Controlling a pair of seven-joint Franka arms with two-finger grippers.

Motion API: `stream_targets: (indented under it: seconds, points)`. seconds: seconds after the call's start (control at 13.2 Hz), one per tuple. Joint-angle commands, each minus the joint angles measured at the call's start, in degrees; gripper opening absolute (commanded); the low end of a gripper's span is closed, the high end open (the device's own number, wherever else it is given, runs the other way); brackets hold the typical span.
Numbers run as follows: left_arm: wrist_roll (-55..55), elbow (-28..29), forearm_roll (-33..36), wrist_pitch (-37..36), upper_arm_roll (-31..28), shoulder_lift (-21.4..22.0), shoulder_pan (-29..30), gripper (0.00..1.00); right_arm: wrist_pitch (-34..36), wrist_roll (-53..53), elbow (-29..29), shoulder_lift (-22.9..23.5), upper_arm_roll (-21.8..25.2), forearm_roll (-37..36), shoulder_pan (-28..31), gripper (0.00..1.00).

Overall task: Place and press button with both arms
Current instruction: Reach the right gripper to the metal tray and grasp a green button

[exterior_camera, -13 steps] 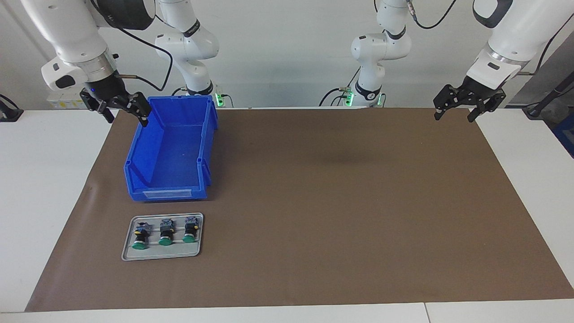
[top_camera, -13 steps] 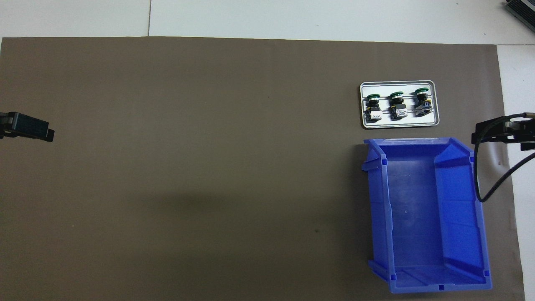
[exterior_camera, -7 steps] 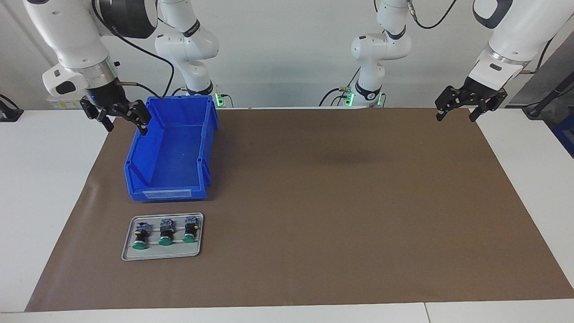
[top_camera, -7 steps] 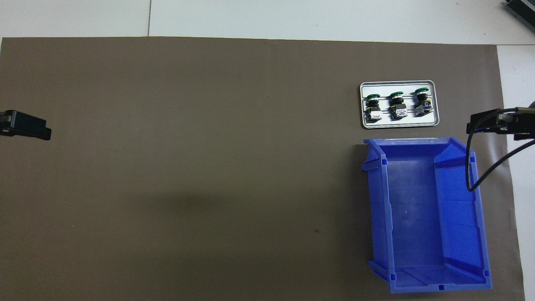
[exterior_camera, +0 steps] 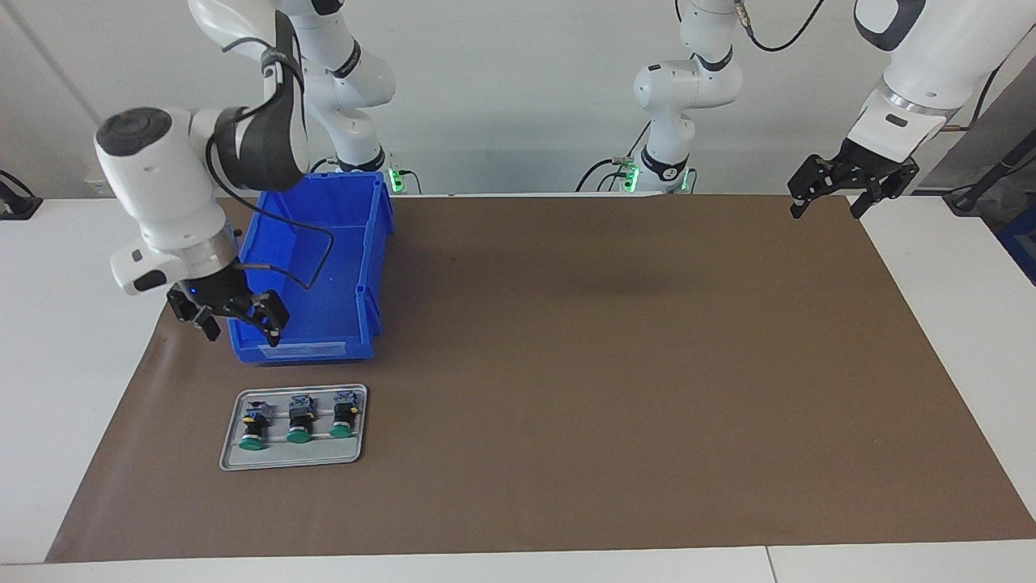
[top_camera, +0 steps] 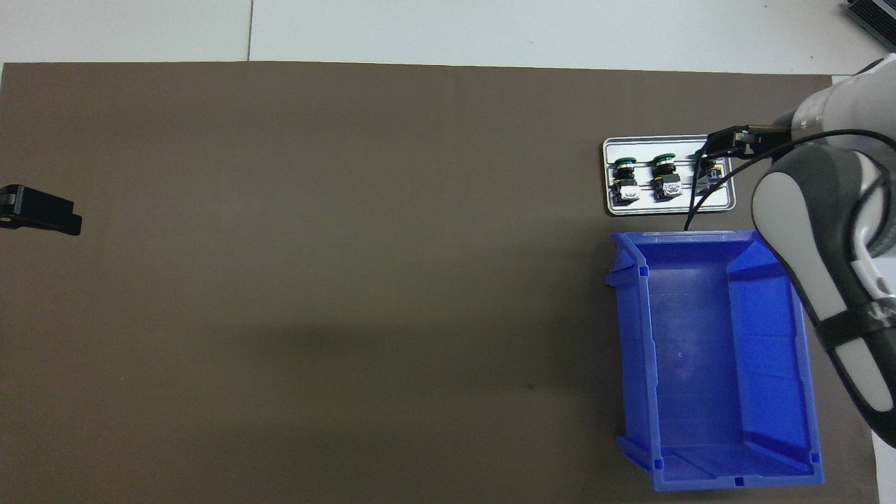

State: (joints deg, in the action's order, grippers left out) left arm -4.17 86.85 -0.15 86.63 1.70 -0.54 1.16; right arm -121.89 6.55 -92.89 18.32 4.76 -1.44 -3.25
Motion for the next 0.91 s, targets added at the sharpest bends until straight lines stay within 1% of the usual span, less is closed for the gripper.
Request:
stream_targets:
  seconds: [0.0,0.23,0.38,0.45,0.6,0.68,0.83]
  points:
    - [0.7,1.5,1.1,0.1,0.6,1.4,1.5,1.0,-4.9,-1.1,2.9,6.1,-0.5,0.5,0.2,1.0]
    - [0.7,1.9,1.1,0.7,0.6,1.7,1.6,1.0,-9.8,-4.9,1.1,9.9,-1.5,0.7,0.4,1.0]
    - [0.8,1.9,1.2,0.3,0.6,1.7,1.5,1.0,-15.9,-7.5,-3.6,10.2,-1.4,2.1,0.4,1.0]
    - [0.5,2.4,1.2,0.1,0.7,1.9,1.5,1.0,-17.2,-7.5,-4.8,10.4,-1.4,2.2,0.4,1.0]
    - [0.8,5.9,1.2,2.2,0.7,3.4,1.5,1.0,-18.0,-7.5,-5.9,10.5,-1.4,2.2,0.5,1.0]
    - [0.7,6.3,1.1,4.3,0.7,3.5,1.5,1.0,-18.0,-7.5,-6.1,10.5,-1.4,2.2,0.6,1.0]
    - [0.4,6.2,1.1,4.9,0.7,3.4,1.5,1.0,-18.0,-7.6,-7.4,10.4,-1.4,2.2,0.9,1.0]
